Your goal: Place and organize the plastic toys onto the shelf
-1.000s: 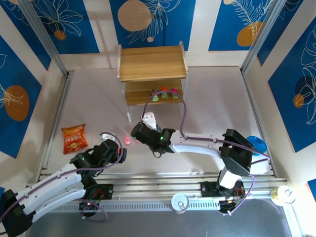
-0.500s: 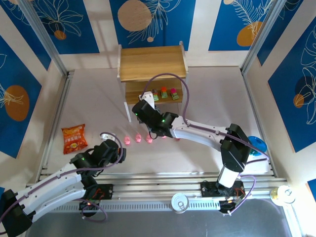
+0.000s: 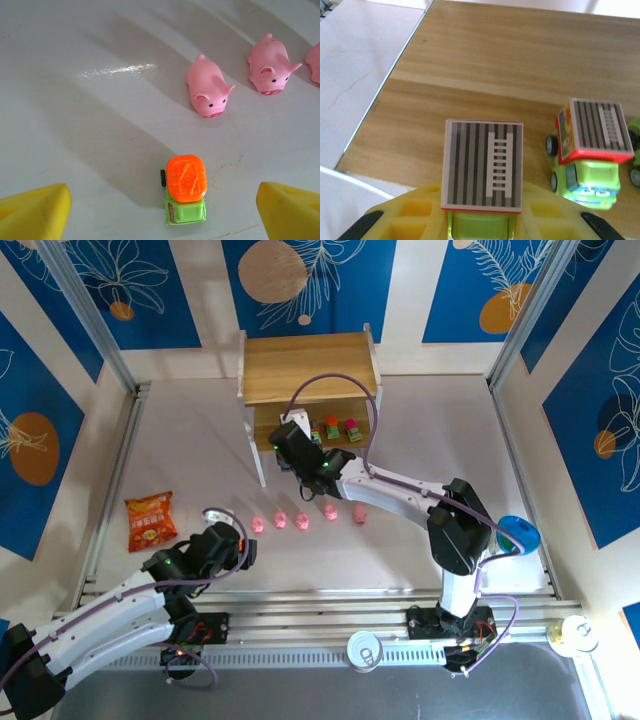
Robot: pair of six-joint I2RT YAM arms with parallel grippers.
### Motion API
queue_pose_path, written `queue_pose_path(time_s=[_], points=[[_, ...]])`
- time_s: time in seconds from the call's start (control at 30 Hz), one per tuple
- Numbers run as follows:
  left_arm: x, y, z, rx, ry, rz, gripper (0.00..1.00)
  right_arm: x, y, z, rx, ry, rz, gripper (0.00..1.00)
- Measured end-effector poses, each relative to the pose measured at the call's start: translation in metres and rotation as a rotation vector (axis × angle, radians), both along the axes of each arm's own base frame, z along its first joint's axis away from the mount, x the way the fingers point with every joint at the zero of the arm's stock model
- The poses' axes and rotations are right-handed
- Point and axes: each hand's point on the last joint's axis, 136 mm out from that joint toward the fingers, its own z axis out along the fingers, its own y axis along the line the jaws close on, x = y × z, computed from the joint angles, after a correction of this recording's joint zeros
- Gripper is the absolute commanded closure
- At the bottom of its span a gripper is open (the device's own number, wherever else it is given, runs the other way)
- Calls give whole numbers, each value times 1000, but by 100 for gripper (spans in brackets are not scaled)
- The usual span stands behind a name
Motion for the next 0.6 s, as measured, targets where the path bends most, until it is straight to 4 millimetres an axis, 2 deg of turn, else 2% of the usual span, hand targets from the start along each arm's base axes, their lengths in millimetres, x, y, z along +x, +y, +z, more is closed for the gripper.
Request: queue_pose_path(time_s=[0.33,0.6], points=[[0,0,0,0,0,0,3,18,-4,-6,3,16,-20,72],[0,0,0,-1,-1,0,2,24,-1,-12,2,29,-18,72]])
